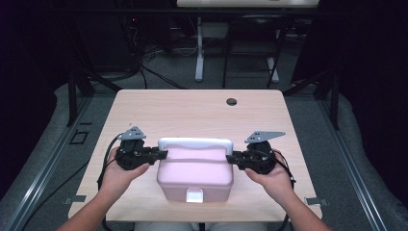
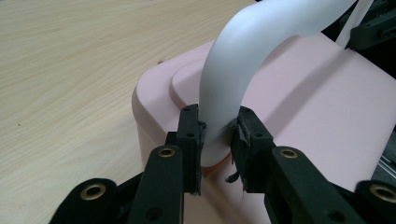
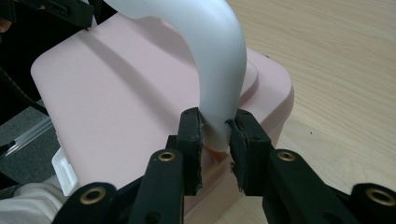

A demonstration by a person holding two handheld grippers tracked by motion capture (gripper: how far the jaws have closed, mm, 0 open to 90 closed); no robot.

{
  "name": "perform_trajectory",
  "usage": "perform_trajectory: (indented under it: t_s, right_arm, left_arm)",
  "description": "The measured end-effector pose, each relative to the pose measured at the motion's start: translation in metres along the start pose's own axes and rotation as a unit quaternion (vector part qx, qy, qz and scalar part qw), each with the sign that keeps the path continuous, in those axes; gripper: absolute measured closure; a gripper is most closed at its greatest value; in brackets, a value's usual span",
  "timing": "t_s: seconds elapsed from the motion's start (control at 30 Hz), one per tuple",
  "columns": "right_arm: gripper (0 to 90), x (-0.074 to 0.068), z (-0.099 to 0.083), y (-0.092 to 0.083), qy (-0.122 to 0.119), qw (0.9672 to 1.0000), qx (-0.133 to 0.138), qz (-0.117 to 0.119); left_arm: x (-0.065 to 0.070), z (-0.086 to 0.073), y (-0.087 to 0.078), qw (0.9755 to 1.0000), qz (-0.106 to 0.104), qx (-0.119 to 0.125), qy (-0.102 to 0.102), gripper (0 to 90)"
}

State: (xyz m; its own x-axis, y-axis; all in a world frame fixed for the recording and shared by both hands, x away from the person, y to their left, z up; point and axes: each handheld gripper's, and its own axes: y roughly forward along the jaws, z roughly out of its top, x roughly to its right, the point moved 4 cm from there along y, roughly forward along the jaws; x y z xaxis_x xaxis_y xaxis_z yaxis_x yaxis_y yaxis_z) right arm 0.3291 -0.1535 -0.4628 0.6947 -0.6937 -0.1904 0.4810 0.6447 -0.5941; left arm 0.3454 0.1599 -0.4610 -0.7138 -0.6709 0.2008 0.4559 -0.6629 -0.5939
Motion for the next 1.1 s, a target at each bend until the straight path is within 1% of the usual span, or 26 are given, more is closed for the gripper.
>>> perform_trajectory:
  t_s: [0.1, 0.17, 0.2, 0.33, 0.37, 0.5, 0.57, 0.7, 0.8, 0.83, 1.1]
  right_arm:
    - [74.2, 0.001, 0.002, -0.001, 0.007, 1.0, 0.004, 0.003]
    - [74.2, 0.002, 0.003, -0.002, 0.008, 1.0, 0.003, 0.004]
    - [74.2, 0.002, 0.004, -0.002, 0.012, 0.9999, 0.006, 0.005]
    - [74.2, 0.003, 0.009, -0.004, 0.022, 0.9997, 0.009, 0.008]
    - [74.2, 0.003, 0.011, -0.004, 0.023, 0.9996, 0.012, 0.008]
    - [74.2, 0.002, 0.016, -0.007, 0.027, 0.9995, 0.014, 0.008]
    - [74.2, 0.002, 0.019, -0.008, 0.035, 0.9992, 0.016, 0.009]
    - [74.2, 0.003, 0.022, -0.009, 0.039, 0.9991, 0.015, 0.01]
    - [74.2, 0.004, 0.024, -0.01, 0.044, 0.9988, 0.016, 0.013]
    - [74.3, 0.004, 0.025, -0.01, 0.046, 0.9987, 0.017, 0.015]
    - [74.3, 0.008, 0.032, -0.012, 0.056, 0.998, 0.021, 0.021]
  left_arm:
    - [-0.001, 0.002, -0.001, 1.0, -0.005, 0.001, -0.006, 73.9]
    - [-0.001, 0.004, -0.001, 0.9999, -0.006, 0.001, -0.011, 73.9]
    - [-0.001, 0.005, -0.002, 0.9999, -0.005, 0.001, -0.012, 73.9]
    - [-0.002, 0.01, -0.004, 0.9999, -0.006, 0.002, -0.013, 73.9]
    - [-0.002, 0.012, -0.005, 0.9999, -0.006, 0.004, -0.016, 73.9]
    - [-0.003, 0.017, -0.009, 0.9999, -0.005, 0.005, -0.012, 73.9]
    - [-0.004, 0.019, -0.009, 0.9999, -0.007, 0.006, -0.013, 73.9]
    - [-0.004, 0.021, -0.01, 0.9997, -0.007, 0.006, -0.02, 73.9]
    - [-0.005, 0.024, -0.011, 0.9998, -0.008, 0.003, -0.017, 73.8]
    - [-0.005, 0.026, -0.012, 0.9997, -0.009, 0.004, -0.02, 73.9]
    - [-0.008, 0.031, -0.012, 0.9995, -0.014, 0.008, -0.026, 73.7]
